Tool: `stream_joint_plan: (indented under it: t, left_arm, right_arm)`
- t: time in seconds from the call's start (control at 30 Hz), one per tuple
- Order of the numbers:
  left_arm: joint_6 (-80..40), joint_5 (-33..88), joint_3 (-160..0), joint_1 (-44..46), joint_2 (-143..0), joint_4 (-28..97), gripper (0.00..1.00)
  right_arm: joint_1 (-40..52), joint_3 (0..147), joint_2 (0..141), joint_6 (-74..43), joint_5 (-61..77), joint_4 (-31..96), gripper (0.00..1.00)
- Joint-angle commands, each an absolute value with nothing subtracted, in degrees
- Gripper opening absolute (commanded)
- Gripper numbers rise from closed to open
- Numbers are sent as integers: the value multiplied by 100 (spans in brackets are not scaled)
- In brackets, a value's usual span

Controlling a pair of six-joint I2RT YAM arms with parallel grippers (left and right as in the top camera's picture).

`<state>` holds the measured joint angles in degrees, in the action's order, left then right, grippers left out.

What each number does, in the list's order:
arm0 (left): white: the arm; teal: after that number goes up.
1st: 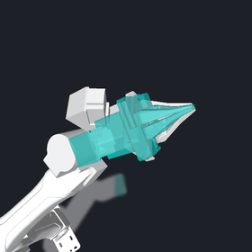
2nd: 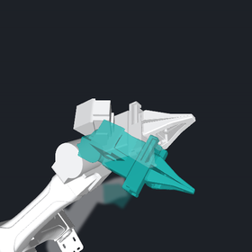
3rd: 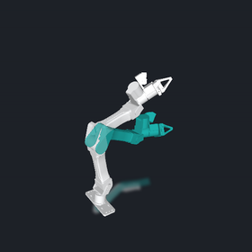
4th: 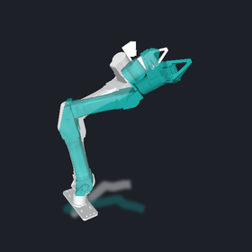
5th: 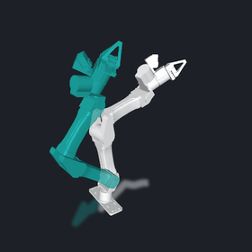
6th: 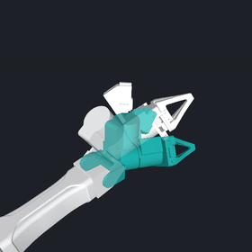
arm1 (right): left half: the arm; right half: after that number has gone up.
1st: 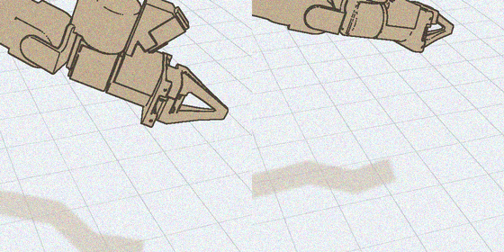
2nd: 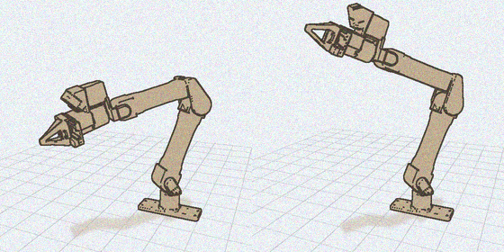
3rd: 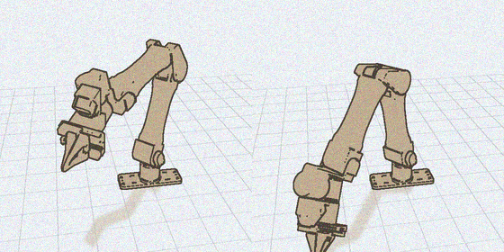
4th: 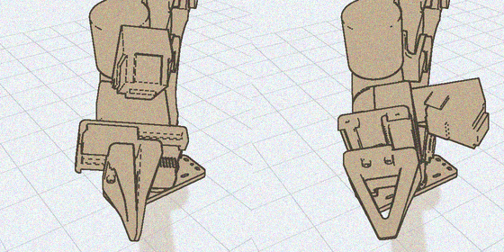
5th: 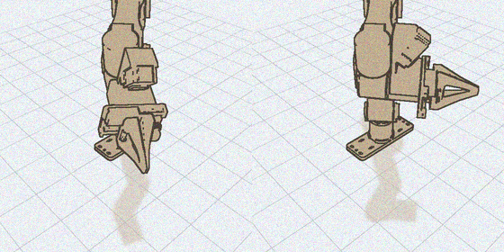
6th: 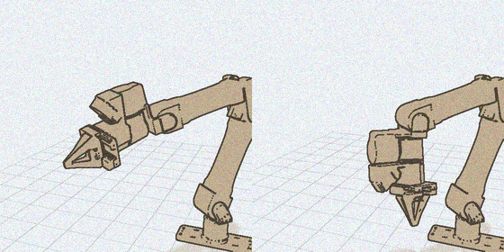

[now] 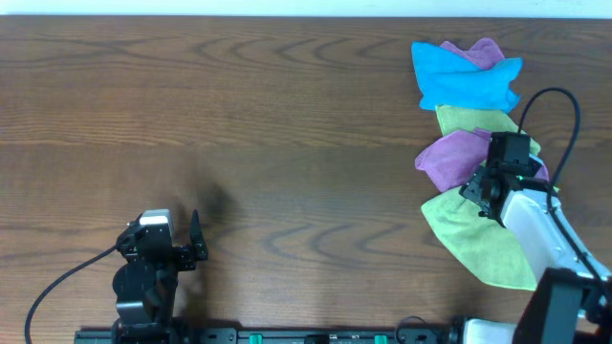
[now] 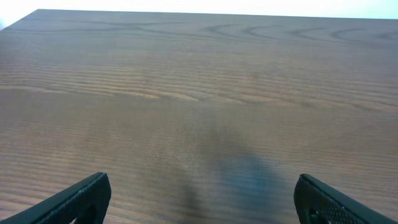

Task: Fold the cloth
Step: 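Reach the right gripper to the top green cloth and grasp it, then lift the green cloth with the right gripper and pull it leftward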

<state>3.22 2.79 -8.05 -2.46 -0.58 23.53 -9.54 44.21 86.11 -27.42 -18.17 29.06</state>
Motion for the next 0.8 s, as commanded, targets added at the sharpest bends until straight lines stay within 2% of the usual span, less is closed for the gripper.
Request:
stream_joint_plan:
  t: [0.0,0.03,0.07,0.3,0.43,0.53,0.77]
  left_arm:
    - [303,259,-694,-222,-25,2377,95]
    - [303,259,-694,-222,-25,2377,95]
    - [303,259,-694,-222,-25,2377,95]
    - [303,259,-694,-222,-25,2377,95]
    - [303,259,-694,-222,-25,2377,95]
    - [303,259,-694,-222,-25,2377,95]
    - [303,259,-694,-222,-25,2375,95]
  right_arm:
    - [-989,4504,8689,-2803,-1634,2858,27]
    - [-989,4504,8689,-2803,-1625,2842,8]
    - [-989,4504,8685,-2801,-1612,2829,1]
    - [-939,4578,8527,-2600,-788,2932,1]
    - [-744,4904,7896,-2480,-561,3242,1]
    - [-458,5356,7244,-2080,-261,3437,2]
    - [598,6440,6228,-2073,550,3769,1]
